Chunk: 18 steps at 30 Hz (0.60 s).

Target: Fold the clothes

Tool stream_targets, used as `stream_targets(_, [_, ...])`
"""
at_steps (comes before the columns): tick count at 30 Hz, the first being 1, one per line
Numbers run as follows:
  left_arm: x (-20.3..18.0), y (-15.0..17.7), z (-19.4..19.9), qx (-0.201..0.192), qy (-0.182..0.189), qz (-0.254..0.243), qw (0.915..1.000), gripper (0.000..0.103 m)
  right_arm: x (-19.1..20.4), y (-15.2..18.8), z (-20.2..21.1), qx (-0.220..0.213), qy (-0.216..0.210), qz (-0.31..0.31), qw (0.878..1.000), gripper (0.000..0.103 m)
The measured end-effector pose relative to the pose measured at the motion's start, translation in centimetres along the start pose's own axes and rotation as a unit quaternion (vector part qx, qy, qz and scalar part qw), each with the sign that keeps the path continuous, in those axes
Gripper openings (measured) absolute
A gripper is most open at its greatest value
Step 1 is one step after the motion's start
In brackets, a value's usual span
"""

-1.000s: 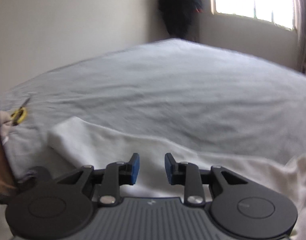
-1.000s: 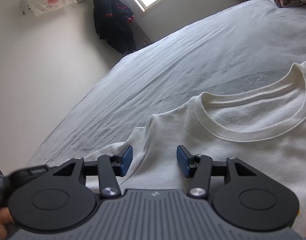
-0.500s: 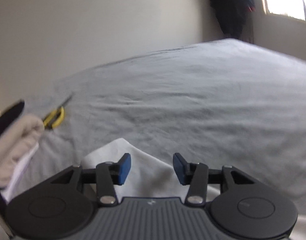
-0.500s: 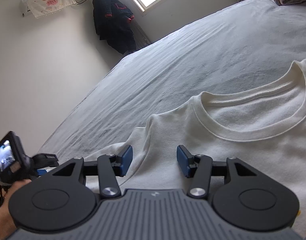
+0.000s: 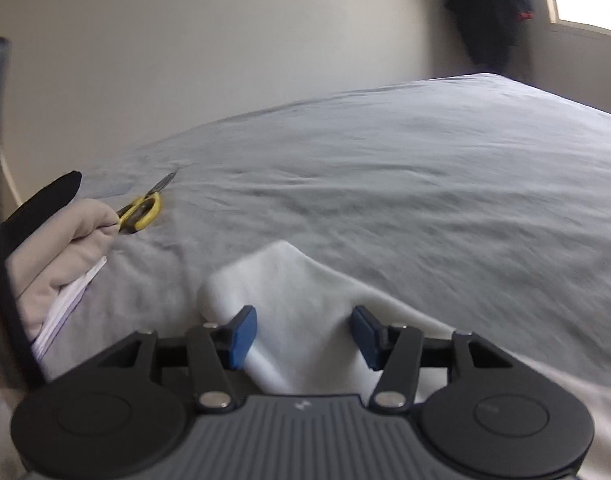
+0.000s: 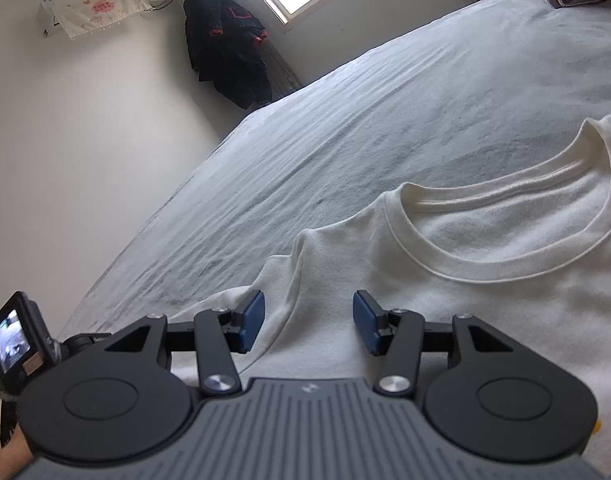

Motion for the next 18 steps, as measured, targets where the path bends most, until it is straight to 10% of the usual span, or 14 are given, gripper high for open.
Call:
stream_targets(5, [-0.1,-1.4,0.7,0.005,0.012,0.033,0.9994,0.056,0.1,-0.1,0.0,0.000,0.000,0.001,1.000,0.053])
stream_targets(18, [-1.6,3.4,11.3,0.038,0.211,-0.052,0.9754,0.077,0.3,-0.1,0.1,0.002,0.002,0.015,1.000,0.060])
Point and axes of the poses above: each gripper's, at about its wrist camera, not at the fingertips, and z roughly against the way its jaws point, x to its left, y to its underside, the point moved 2 cm from there along -z, roughly the way its jaws point, and after that the axes turned 4 degrees about y, right-handed, at the moved point
